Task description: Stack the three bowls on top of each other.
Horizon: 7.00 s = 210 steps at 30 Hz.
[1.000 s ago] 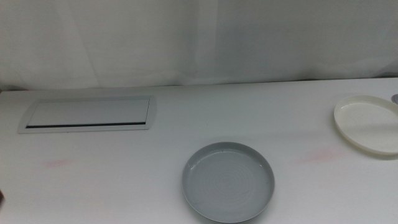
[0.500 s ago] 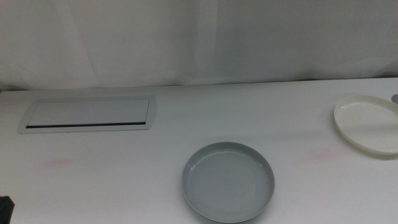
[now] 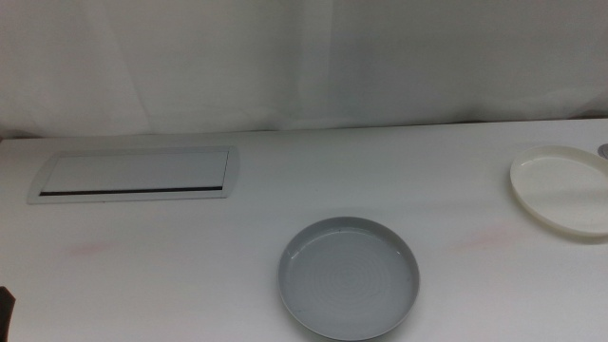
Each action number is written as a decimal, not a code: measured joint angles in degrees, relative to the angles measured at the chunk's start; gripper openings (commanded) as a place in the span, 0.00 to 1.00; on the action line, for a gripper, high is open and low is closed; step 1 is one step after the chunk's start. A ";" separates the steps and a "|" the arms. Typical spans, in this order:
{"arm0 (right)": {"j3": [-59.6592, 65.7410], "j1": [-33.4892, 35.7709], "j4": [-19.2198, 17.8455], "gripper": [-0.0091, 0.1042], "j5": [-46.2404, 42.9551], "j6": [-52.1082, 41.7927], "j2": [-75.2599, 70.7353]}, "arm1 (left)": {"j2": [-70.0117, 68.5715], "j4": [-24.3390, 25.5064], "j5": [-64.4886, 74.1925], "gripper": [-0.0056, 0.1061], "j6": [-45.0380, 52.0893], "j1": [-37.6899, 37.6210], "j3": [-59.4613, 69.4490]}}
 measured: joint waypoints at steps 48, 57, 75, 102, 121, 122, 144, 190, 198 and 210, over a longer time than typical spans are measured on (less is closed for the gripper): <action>-46.91 -28.59 27.79 0.98 22.92 -40.83 78.20 | 0.00 0.00 0.22 0.03 0.00 0.00 0.00; -47.69 -28.59 27.03 0.98 17.81 -37.39 89.31 | 0.00 0.11 0.22 0.03 0.00 0.00 0.00; -50.52 -25.69 26.78 0.94 13.73 -37.18 106.09 | 0.00 0.11 0.22 0.03 0.00 0.00 0.00; -51.58 -25.29 28.60 0.06 10.48 -35.56 110.02 | 0.00 0.11 0.22 0.02 0.00 0.00 0.00; -51.58 -25.29 31.29 0.06 14.27 -37.00 98.66 | 0.00 0.11 0.22 0.02 0.00 0.00 0.00; -51.47 -25.29 31.81 0.06 14.90 -37.48 97.56 | 0.00 0.11 0.22 0.02 0.00 0.00 0.00; -48.51 -7.05 47.28 0.06 26.63 -43.11 80.06 | 0.00 0.11 0.35 0.02 0.00 0.00 0.00; -37.76 17.70 44.42 0.11 7.02 -32.06 98.64 | 0.00 0.11 0.35 0.02 0.00 0.00 0.00; -40.54 17.70 43.03 0.99 8.93 -31.82 98.86 | 0.00 0.11 0.35 0.02 0.00 0.00 0.00; -53.19 17.53 31.80 0.99 15.50 -32.12 98.86 | 0.00 0.11 0.35 0.02 0.49 0.00 0.00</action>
